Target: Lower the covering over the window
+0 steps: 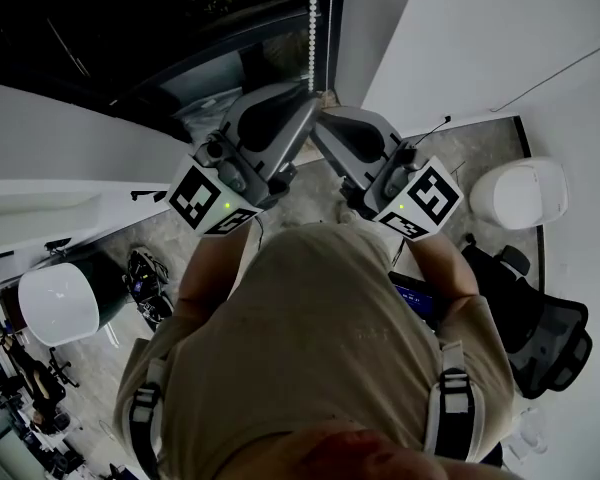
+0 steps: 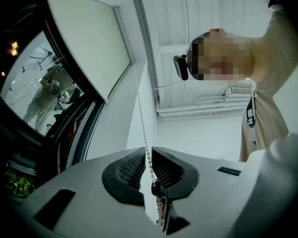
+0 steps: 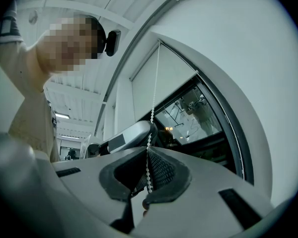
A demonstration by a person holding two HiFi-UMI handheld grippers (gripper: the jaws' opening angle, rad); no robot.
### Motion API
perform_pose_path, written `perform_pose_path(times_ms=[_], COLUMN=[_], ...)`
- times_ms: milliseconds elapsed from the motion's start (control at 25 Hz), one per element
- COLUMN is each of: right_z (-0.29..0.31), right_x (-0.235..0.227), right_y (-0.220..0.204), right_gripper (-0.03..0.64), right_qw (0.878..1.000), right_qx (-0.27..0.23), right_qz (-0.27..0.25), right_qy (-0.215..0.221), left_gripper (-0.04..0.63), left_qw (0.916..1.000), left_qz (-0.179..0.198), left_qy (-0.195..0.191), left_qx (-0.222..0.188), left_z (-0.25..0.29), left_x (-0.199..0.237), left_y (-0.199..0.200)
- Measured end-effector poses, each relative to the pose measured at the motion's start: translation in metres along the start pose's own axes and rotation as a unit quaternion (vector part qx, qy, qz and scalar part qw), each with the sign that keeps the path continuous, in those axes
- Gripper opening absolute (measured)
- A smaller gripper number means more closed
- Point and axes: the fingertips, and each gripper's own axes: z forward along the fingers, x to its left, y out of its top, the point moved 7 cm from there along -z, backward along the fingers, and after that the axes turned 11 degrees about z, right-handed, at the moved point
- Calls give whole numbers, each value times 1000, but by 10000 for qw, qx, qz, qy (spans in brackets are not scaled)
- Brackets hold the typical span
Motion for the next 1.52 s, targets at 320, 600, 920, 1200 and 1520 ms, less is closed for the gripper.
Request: perform_pose_path(times_ms=[320,600,920,1200,1520], right_z=[-4,-7,-16,-8,1], right_x=[-4,-9,-15,-6,0], right_y=[1,8,35,44,37], right_gripper=[14,15,75,77,61], right_qw=[9999,9989,9975,9971,9971], right_qx=[3,-67,-381,-401,-123], right_qz=[101,-448,-583,-643,-738], right_qy=[49,77,-99,-7,-168], left_gripper=[26,23,23,23,23], left_qw=[9997,9983,9959,9940,9964], left_qz=[-51,446,780,950,491], left_qy=[227,216,325,-7,-25], left_qx=[110,290,308,538,685], left_z=[3,-1,-9,-1,-20], left_x=[-4,-1,5,-17,-34], left_y=[-5,-3,-11,-31,-50])
